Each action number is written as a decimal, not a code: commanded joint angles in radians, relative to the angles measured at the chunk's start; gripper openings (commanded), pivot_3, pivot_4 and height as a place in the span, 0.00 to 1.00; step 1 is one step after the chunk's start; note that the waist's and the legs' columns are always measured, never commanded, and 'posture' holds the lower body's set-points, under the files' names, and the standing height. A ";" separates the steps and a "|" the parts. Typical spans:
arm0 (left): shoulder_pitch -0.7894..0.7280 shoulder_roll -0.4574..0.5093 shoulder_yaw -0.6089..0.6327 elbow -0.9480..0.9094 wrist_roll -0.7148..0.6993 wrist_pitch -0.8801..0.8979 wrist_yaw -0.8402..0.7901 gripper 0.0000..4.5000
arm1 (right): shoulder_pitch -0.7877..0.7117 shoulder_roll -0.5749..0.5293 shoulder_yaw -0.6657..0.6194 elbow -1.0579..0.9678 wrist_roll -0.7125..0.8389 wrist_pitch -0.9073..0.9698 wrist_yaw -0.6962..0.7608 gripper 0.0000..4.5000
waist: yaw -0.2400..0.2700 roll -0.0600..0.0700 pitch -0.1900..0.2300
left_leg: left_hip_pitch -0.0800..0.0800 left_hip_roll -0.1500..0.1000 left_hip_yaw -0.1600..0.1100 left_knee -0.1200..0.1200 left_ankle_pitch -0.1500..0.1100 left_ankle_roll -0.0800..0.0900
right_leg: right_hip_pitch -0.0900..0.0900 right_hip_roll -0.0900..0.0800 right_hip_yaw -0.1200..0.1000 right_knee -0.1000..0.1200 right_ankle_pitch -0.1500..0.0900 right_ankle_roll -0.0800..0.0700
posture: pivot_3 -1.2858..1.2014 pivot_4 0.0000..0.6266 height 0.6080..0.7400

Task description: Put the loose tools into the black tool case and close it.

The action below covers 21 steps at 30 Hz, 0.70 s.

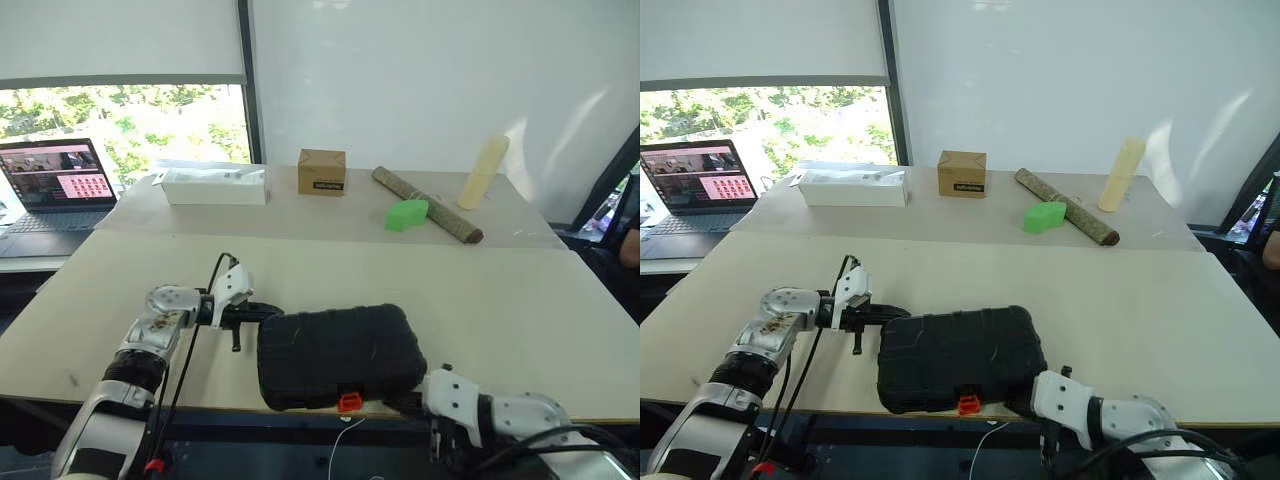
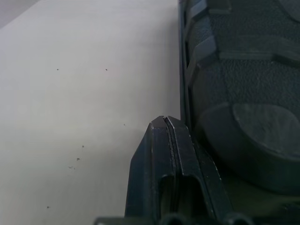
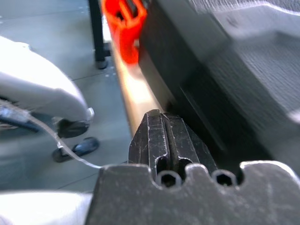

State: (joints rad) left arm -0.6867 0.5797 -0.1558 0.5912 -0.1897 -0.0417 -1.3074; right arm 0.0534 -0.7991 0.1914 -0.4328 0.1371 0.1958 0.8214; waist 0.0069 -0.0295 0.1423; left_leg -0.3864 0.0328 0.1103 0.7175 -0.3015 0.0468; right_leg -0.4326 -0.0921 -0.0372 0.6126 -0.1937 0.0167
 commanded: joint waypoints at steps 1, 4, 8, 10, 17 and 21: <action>-0.021 -0.026 0.009 -0.021 0.005 0.023 0.024 0.00 | -0.120 0.058 -0.018 0.029 -0.031 0.024 -0.058 0.00 | -0.001 0.000 0.000 | 0.000 0.000 0.000 0.000 0.000 0.000 | 0.000 0.000 0.000 0.000 0.000 0.000 | 0.52 0.24 1.00; -0.023 -0.030 0.034 -0.031 0.003 0.047 0.062 0.00 | -0.194 0.102 -0.021 0.084 -0.058 0.049 -0.084 0.00 | -0.001 0.000 0.000 | -0.001 0.000 0.000 0.000 0.000 0.000 | -0.001 0.000 0.000 0.001 0.000 0.000 | 0.52 0.24 1.00; -0.013 -0.023 0.068 -0.052 -0.001 0.080 0.118 0.00 | -0.240 0.111 -0.023 0.136 -0.085 0.051 -0.075 0.00 | 0.000 0.000 0.000 | -0.004 0.000 0.000 0.000 0.000 -0.001 | -0.004 0.000 0.000 0.002 0.000 0.000 | 0.52 0.24 1.00; -0.014 -0.011 0.083 -0.054 0.004 0.069 0.142 0.00 | -0.223 0.093 -0.048 0.132 -0.073 0.048 -0.056 0.00 | 0.003 0.000 0.000 | -0.004 0.000 0.000 0.000 0.000 -0.001 | -0.004 0.000 0.000 0.001 0.000 0.000 | 0.52 0.24 1.00; -0.082 -0.001 0.119 -0.187 -0.131 0.206 0.019 0.00 | -0.036 0.162 -0.164 -0.070 0.152 0.207 -0.063 0.33 | 0.007 0.000 0.000 | -0.006 0.000 -0.001 0.000 0.003 -0.005 | -0.004 0.000 -0.002 0.000 0.000 0.000 | 0.52 0.24 1.00; -0.085 -0.006 0.059 -0.277 -0.127 0.267 -0.039 0.00 | 0.005 0.236 -0.126 -0.113 0.135 0.224 -0.134 0.64 | 0.005 0.000 0.000 | -0.006 -0.001 -0.001 0.000 0.003 -0.004 | -0.004 -0.001 -0.001 0.000 0.000 0.001 | 0.52 0.24 1.00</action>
State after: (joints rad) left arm -0.7691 0.5773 -0.0717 0.3607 -0.3069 0.2038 -1.3191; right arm 0.0621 -0.5764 0.0731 -0.4997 0.2608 0.4168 0.7253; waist 0.0120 -0.0295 0.1422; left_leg -0.3913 0.0310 0.1094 0.7182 -0.2991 0.0426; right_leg -0.4359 -0.0930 -0.0372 0.6129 -0.1935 0.0183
